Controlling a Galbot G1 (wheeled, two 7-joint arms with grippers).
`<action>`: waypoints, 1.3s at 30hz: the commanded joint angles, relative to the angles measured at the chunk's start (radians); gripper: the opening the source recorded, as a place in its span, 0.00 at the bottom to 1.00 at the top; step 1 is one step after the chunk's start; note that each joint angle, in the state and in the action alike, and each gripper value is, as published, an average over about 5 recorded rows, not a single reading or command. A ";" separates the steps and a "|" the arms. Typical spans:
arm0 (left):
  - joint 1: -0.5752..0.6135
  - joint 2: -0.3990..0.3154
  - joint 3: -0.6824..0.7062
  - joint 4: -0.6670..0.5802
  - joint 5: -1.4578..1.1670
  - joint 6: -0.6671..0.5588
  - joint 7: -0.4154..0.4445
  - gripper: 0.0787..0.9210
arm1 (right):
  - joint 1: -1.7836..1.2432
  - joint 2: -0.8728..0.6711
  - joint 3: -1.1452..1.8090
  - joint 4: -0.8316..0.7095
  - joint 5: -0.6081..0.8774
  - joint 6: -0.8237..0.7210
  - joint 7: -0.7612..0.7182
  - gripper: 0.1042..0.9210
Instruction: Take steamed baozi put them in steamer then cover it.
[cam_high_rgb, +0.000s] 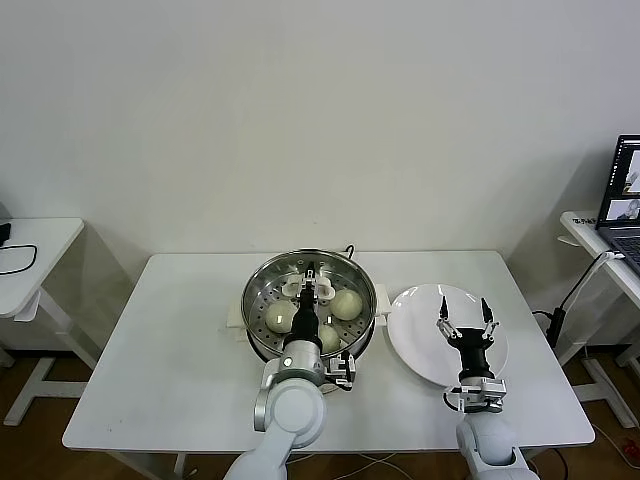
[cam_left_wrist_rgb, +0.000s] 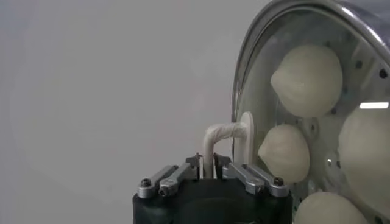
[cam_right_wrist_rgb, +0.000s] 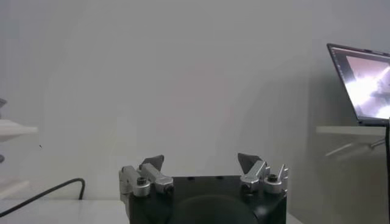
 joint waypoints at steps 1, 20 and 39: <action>0.019 0.010 -0.001 -0.066 -0.038 0.003 -0.003 0.43 | 0.002 0.000 -0.002 0.001 0.001 0.000 0.000 0.88; 0.295 0.256 -0.134 -0.533 -0.568 0.008 -0.081 0.88 | -0.007 -0.031 -0.038 0.066 0.054 -0.066 0.003 0.88; 0.309 0.282 -0.724 0.065 -1.776 -0.661 -0.319 0.88 | -0.138 -0.093 -0.028 0.203 0.253 -0.159 -0.084 0.88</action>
